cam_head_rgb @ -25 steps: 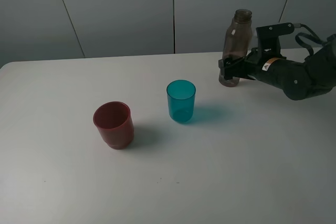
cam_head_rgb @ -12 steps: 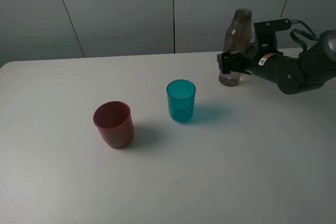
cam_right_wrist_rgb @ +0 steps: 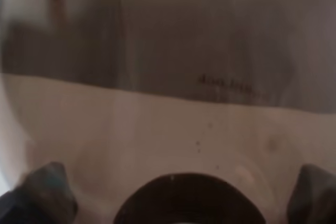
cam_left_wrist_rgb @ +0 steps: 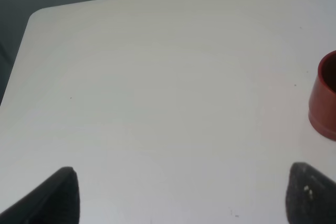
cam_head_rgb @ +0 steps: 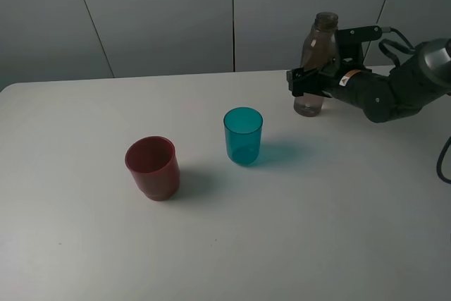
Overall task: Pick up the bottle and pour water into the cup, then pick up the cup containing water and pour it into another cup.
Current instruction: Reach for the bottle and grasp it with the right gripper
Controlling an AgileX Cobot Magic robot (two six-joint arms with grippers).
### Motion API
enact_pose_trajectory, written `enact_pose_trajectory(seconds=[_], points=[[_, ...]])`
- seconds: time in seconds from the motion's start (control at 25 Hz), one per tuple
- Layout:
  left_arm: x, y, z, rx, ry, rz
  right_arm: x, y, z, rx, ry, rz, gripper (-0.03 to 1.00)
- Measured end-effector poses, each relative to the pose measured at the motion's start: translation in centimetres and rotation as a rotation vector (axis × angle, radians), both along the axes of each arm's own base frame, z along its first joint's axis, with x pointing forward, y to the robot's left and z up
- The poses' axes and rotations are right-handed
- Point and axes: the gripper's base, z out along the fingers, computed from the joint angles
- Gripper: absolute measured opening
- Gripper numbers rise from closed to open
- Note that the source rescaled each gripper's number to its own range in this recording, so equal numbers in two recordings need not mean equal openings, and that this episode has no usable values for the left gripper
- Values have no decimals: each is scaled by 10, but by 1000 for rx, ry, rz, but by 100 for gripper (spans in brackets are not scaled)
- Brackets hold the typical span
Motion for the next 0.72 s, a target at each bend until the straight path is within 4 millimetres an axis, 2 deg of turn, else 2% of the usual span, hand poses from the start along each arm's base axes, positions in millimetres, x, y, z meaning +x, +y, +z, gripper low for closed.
enact_pose_trajectory(seconds=[0.48,0.72], points=[[0,0,0,0,0,0,2,-1,-10,11,0,-19,100],[0,0,0,0,0,0,4,-2,-8,27,-23,-40,100]])
